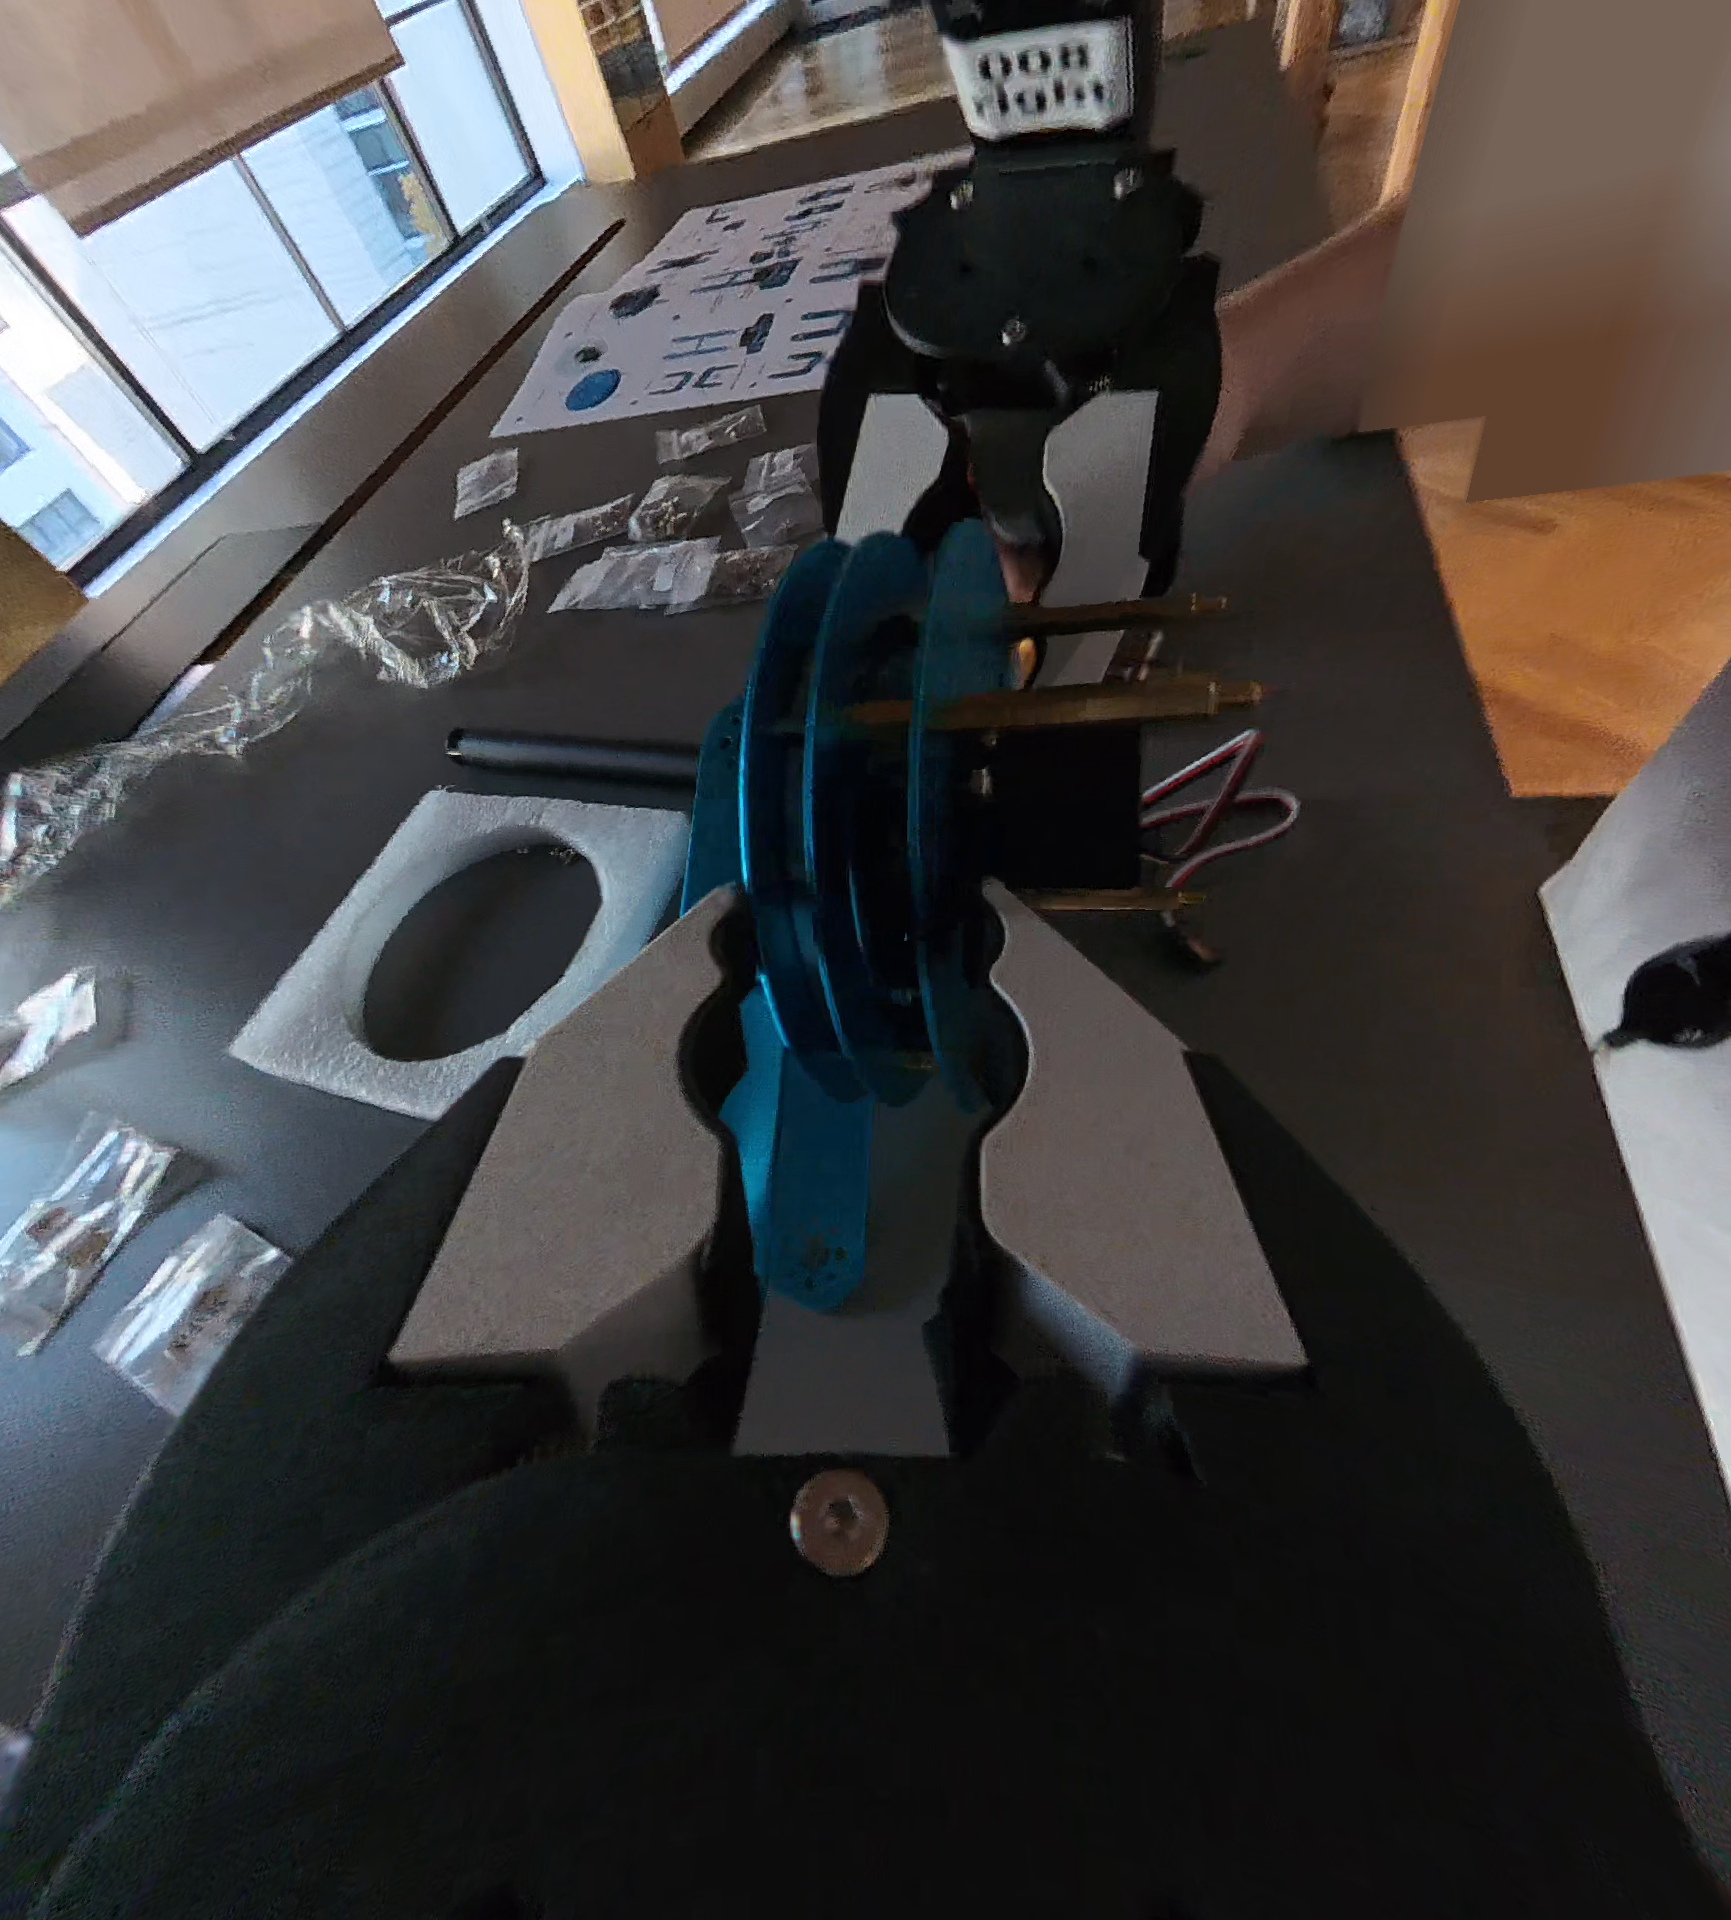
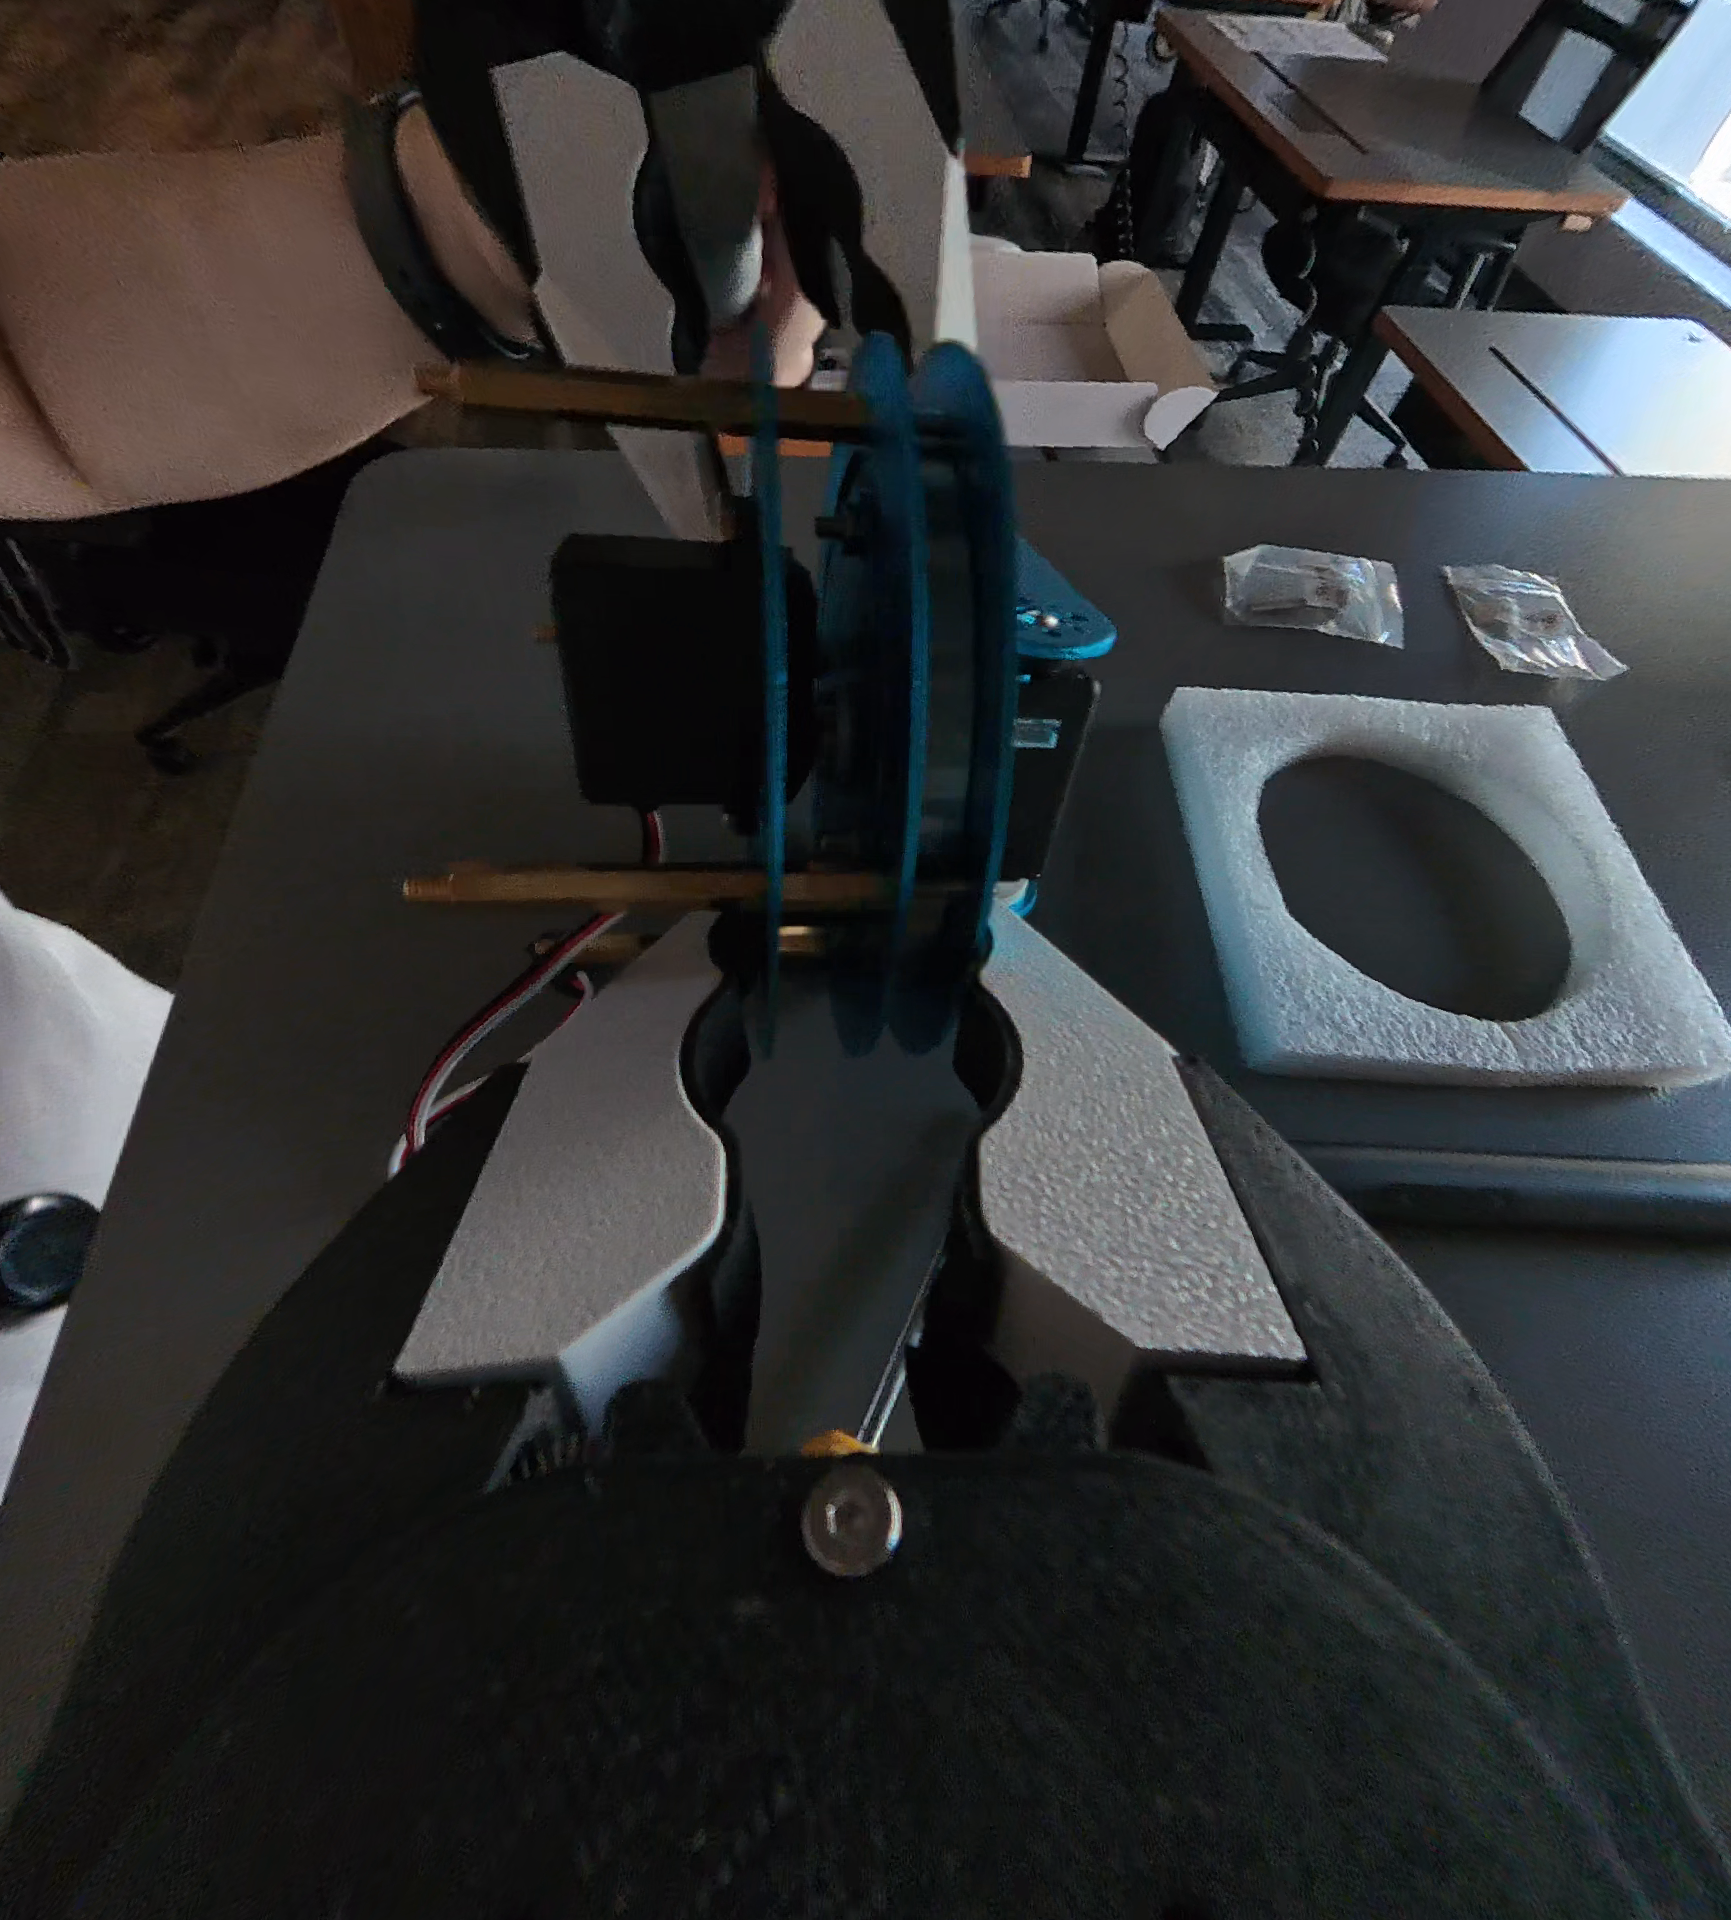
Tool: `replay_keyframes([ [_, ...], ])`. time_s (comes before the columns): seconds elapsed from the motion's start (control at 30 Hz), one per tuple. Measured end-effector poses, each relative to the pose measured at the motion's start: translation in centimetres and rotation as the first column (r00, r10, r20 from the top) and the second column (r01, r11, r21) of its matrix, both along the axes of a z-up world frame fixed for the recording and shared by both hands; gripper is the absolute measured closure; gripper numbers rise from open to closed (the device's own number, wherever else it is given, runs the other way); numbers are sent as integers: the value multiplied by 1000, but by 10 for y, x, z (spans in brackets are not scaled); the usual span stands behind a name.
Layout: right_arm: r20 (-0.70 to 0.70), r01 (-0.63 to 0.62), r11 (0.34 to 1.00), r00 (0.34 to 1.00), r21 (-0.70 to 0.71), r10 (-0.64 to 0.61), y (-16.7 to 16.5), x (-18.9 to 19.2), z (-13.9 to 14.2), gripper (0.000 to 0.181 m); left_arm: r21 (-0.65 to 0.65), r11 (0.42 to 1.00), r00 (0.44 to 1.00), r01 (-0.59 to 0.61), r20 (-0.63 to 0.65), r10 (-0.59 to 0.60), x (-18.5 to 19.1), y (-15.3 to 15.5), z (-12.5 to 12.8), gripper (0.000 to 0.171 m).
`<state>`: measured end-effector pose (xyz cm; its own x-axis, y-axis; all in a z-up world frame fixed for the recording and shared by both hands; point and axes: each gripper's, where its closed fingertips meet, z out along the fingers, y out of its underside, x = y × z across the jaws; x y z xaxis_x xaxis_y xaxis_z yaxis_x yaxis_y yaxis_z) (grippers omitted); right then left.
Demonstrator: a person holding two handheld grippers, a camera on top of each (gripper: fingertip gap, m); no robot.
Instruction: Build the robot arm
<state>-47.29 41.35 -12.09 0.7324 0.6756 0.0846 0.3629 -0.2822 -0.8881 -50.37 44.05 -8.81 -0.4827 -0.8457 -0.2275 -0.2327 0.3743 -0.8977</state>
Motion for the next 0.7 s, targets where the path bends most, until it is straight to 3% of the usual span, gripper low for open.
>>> replay_keyframes([
  [0.17, 116, -9, 997, 993, 81, -1, -4, 5, 3, 148, 152, 988, 1000, -26, -3, 27, 1, -6, 0, 135],
  [0.3, 278, -32, 976, 960, 217, -31, -7, 9, 18, 149, 314, 947, 997, -67, 45, 56, 2, -11, 12, 135],
  [0.53, 459, -154, 849, 881, 506, -114, -17, 17, 87, 149, 557, 799, 954, -227, 292, 67, 3, -31, 78, 136],
  [0.7, 516, -251, 760, 847, 599, -128, -31, 16, 138, 148, 656, 699, 925, -285, 378, 23, 0, -52, 127, 136],
])
